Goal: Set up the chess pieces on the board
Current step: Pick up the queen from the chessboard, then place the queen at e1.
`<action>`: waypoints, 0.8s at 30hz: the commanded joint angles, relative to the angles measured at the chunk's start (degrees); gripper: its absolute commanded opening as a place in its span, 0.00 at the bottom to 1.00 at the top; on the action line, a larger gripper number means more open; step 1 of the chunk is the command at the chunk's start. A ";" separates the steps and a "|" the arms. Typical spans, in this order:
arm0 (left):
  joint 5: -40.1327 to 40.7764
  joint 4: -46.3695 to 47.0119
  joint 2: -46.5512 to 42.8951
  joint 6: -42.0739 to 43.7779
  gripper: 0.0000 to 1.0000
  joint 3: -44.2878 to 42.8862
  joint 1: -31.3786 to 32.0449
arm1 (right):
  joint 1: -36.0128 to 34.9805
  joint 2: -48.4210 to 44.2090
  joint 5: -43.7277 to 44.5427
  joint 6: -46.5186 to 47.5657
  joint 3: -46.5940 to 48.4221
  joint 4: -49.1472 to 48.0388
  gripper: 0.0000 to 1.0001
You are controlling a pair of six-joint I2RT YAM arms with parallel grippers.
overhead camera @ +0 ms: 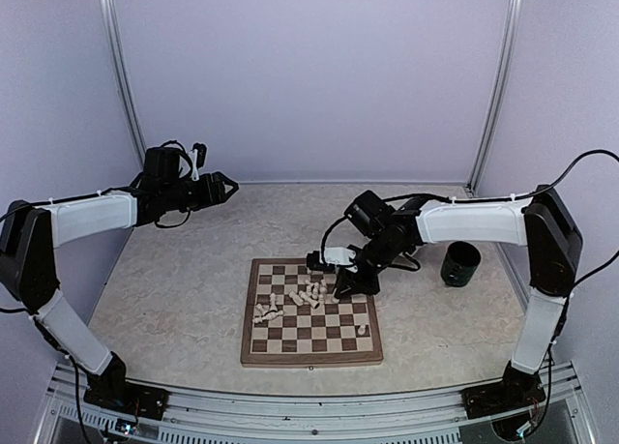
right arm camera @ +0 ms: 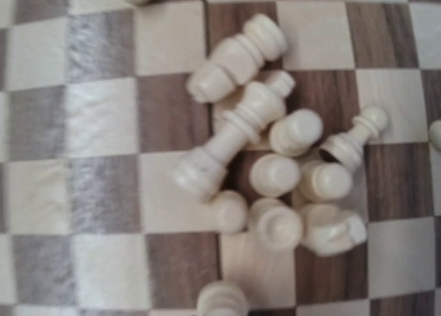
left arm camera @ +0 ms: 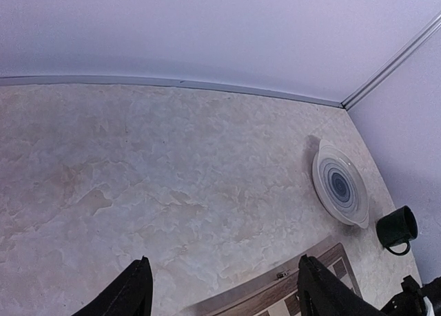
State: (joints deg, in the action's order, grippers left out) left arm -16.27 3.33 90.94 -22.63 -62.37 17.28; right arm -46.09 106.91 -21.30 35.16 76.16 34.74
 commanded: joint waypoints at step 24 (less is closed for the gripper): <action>-1.04 -1.16 1.02 0.92 0.72 -2.13 0.42 | -14.48 -4.19 -0.69 4.61 -5.63 2.52 0.05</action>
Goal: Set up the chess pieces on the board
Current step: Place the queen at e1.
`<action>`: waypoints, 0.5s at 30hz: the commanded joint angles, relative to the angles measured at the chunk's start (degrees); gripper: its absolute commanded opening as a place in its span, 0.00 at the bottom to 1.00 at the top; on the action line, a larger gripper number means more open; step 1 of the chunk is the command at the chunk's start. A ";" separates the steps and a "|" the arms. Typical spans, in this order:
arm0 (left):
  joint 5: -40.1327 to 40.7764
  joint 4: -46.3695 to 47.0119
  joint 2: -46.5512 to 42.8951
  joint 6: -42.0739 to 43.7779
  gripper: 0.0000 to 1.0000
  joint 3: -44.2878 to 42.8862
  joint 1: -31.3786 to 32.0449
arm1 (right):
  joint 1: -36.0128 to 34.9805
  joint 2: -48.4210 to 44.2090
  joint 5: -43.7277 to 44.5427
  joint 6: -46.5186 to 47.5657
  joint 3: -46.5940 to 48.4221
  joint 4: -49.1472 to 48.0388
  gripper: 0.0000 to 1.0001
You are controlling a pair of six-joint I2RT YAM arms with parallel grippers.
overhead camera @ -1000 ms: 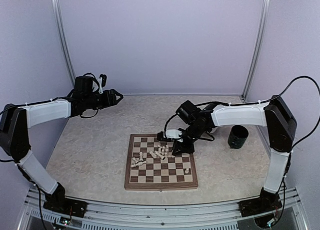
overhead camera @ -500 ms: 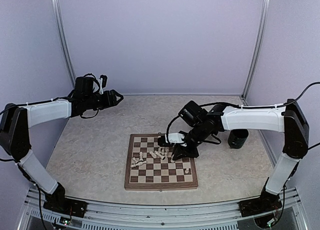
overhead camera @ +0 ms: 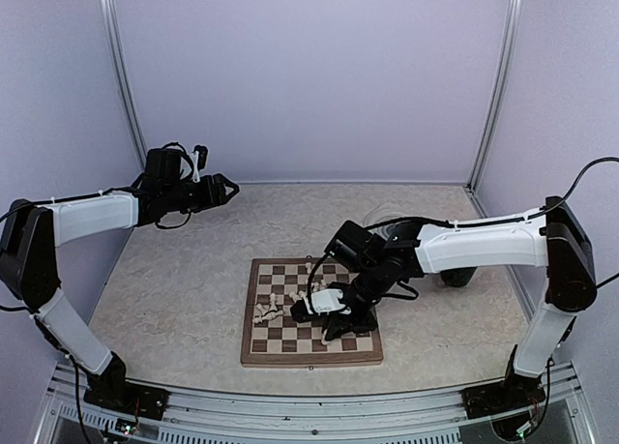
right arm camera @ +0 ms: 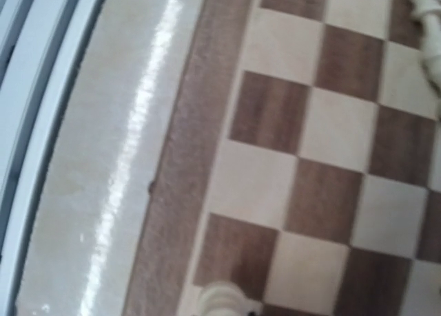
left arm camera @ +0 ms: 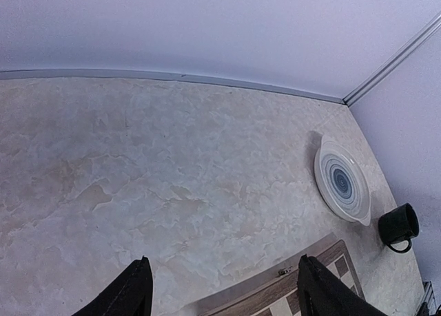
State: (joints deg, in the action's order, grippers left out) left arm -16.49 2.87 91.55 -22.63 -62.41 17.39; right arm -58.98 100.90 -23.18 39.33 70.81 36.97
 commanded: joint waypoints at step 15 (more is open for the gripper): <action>-1.44 -1.53 0.42 1.19 0.72 -2.62 0.32 | -3.45 7.11 4.24 -1.73 3.25 -0.67 0.07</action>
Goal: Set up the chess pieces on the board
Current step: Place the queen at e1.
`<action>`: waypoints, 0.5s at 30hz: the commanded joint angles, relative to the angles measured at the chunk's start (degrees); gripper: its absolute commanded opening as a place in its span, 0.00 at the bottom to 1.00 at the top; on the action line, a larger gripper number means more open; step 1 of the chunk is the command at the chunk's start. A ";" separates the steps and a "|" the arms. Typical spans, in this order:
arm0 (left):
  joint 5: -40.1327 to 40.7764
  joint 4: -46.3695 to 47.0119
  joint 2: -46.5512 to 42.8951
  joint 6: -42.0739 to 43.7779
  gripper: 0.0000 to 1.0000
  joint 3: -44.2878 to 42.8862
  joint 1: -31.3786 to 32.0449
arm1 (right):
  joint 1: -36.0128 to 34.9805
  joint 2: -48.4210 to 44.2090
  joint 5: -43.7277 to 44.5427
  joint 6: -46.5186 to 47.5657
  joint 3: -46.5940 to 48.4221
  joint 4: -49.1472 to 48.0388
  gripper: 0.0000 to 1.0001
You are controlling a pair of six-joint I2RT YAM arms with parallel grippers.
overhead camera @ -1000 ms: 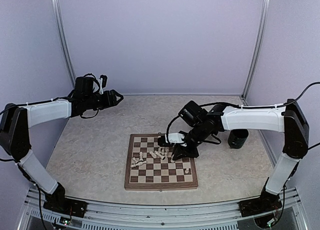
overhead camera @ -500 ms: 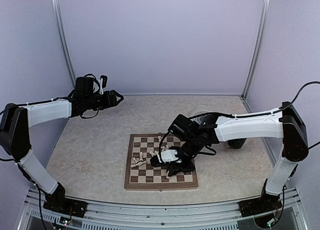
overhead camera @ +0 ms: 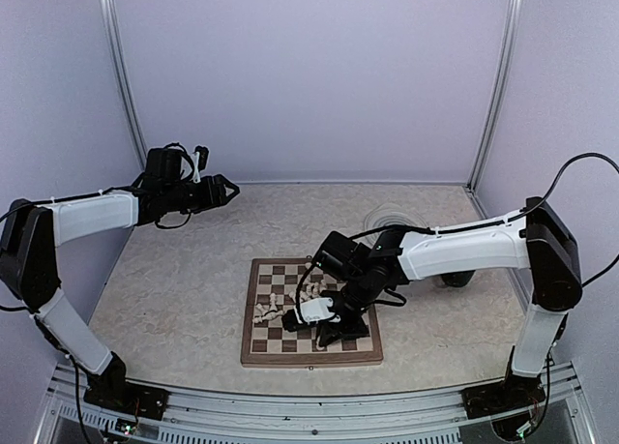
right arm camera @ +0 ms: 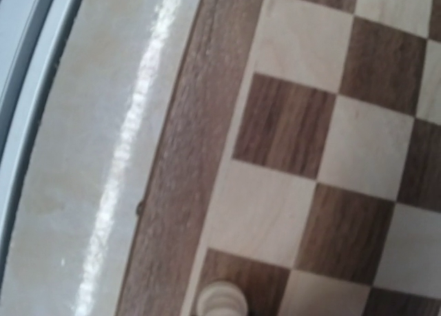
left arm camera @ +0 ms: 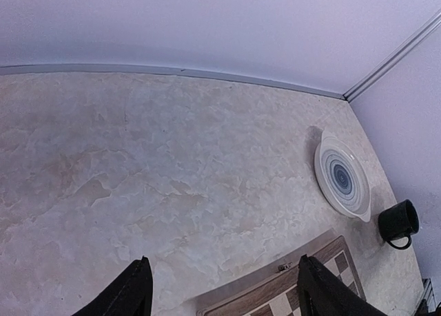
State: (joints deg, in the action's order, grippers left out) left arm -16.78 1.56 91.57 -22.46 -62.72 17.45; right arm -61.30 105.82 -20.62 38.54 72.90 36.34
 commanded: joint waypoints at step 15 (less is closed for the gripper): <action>-1.30 -0.60 0.36 1.10 0.72 -2.50 0.23 | -2.12 2.22 2.96 -0.50 0.32 0.66 0.11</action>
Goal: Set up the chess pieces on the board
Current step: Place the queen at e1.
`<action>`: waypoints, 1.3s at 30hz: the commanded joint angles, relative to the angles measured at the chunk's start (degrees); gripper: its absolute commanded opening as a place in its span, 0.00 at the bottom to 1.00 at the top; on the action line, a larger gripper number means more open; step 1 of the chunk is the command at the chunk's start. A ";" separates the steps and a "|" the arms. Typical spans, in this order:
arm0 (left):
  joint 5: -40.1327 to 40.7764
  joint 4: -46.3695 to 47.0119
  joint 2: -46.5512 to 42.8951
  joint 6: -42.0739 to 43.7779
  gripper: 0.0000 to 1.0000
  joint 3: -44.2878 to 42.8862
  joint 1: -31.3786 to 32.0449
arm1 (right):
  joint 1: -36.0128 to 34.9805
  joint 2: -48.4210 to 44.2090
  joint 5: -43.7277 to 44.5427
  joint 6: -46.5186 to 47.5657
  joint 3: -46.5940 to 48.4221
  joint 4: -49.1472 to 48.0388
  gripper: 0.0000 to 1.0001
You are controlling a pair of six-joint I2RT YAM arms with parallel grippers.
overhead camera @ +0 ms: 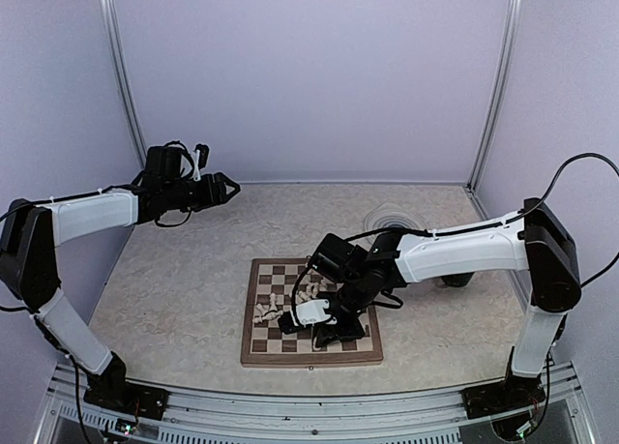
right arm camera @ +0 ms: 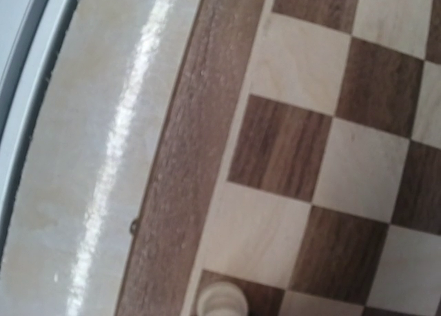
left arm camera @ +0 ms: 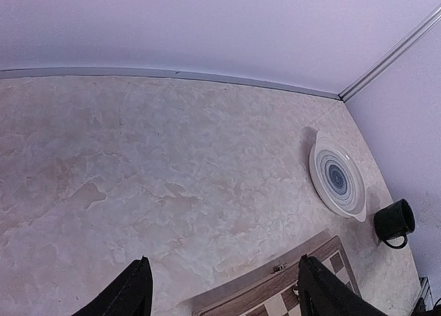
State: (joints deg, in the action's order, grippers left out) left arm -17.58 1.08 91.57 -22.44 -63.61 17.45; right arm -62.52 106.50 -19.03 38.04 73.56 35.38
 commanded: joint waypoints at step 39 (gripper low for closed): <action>-0.85 -0.47 1.13 1.25 0.72 -1.86 0.31 | -0.83 -0.98 3.26 0.36 -2.46 2.33 0.16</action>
State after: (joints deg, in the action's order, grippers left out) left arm -17.65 0.80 92.05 -22.24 -63.94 17.56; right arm -62.83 105.38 -17.04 38.09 72.47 35.22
